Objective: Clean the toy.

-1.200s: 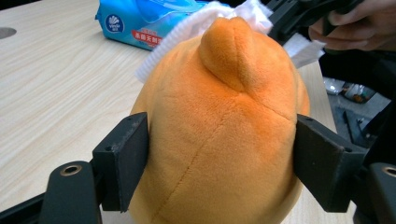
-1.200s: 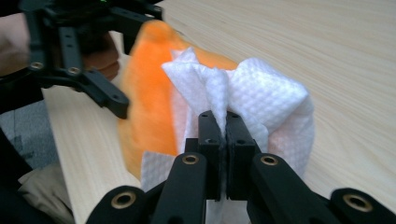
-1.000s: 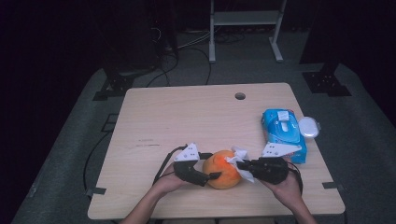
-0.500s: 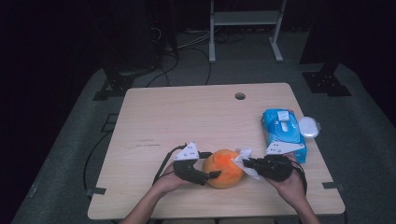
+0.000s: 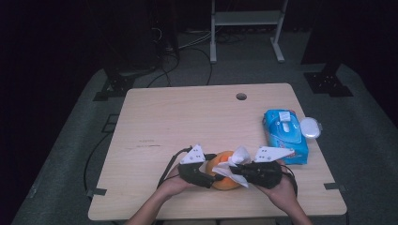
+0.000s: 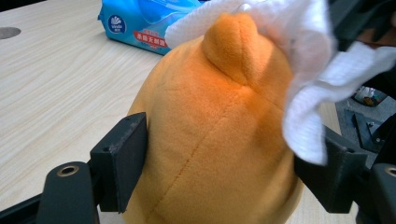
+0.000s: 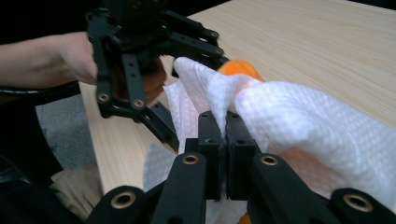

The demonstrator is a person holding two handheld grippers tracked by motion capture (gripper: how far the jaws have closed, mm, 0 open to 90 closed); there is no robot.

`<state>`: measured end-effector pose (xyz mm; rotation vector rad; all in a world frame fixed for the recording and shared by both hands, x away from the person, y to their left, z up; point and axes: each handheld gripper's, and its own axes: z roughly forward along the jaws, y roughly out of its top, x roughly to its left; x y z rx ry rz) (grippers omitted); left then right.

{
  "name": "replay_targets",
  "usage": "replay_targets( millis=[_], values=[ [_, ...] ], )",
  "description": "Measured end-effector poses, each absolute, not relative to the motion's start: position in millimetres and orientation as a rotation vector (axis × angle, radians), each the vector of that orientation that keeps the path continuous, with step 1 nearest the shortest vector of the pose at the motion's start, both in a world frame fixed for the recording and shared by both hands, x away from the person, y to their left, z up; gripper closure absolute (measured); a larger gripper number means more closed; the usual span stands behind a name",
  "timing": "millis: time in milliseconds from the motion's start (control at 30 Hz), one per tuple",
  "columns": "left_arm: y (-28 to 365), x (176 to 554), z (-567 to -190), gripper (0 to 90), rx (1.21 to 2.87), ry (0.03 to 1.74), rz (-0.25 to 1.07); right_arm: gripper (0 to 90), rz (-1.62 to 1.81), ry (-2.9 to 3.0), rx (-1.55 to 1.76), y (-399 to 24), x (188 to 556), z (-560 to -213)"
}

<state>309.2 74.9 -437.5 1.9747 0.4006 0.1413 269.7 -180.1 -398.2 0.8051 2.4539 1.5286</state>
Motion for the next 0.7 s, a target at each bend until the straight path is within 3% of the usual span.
replay_targets(
  millis=[300,500,700],
  values=[
    [71.6,306.2,-437.4,21.7,1.979,0.400,0.129,86.4,1.439,2.362,0.893,-197.4,273.3,-396.2],
    [63.9,299.6,-437.6,21.0,1.998,0.354,0.149,85.3,1.457,2.362,0.811,-182.3,264.9,-385.3],
    [67.7,304.3,-440.2,6.9,1.999,0.347,0.153,86.2,1.440,2.376,0.847,-190.0,268.9,-391.2]
  ],
)
